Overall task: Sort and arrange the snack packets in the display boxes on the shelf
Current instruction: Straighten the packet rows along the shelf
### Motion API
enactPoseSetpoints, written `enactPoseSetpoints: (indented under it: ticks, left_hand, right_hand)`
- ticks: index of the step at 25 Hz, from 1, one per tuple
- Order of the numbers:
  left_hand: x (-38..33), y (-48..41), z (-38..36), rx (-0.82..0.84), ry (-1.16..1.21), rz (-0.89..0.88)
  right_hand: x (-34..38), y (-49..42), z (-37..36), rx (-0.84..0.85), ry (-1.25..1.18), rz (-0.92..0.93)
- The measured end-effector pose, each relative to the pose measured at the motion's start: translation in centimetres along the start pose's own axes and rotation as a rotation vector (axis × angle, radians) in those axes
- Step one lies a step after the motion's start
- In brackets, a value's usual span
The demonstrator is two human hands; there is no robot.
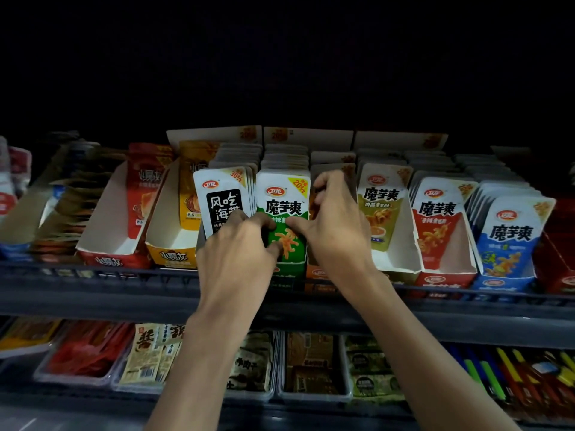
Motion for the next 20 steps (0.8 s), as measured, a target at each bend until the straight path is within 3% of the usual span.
enactPoseSetpoints:
  ticks: [4,8,11,14,17,20]
  left_hand:
    - [0.3,0.0,0.4,0.008,0.044,-0.014]
    - [0.8,0.4,1.3,0.088,0.061,-0.065]
    - [1.2,0.2,2.0,0.117,0.031,-0.071]
    - [2.2,-0.1,2.4,0.151,0.023,-0.091]
    - [3.1,0.3,2.1,0.278,0.017,-0.088]
    - [3.3,0.2,2.2,0.281,0.026,-0.091]
  right_hand:
    - [0.2,0.2,1.2,-0.012,0.059,0.031]
    - [2.3,1.1,1.8,-0.039,0.270,0.413]
    - [3.2,1.4,0.5,0.364,0.440,0.578]
    - [3.3,1.1,-0.6,0.694,0.467,0.488]
    - [3.5,0.5,-1.6,0.865,0.464,0.443]
    - [3.8,-0.2,-2.2,0.914,0.559,0.433]
Point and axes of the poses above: each hand's wrist, its own y-axis away from the middle knuckle, its own z-axis out of the back of the hand, x = y × z, the point moved 4 cm from there along -y, towards the middle knuckle, and after that the axes turned 8 degrees about z, right-handed, at the moved point
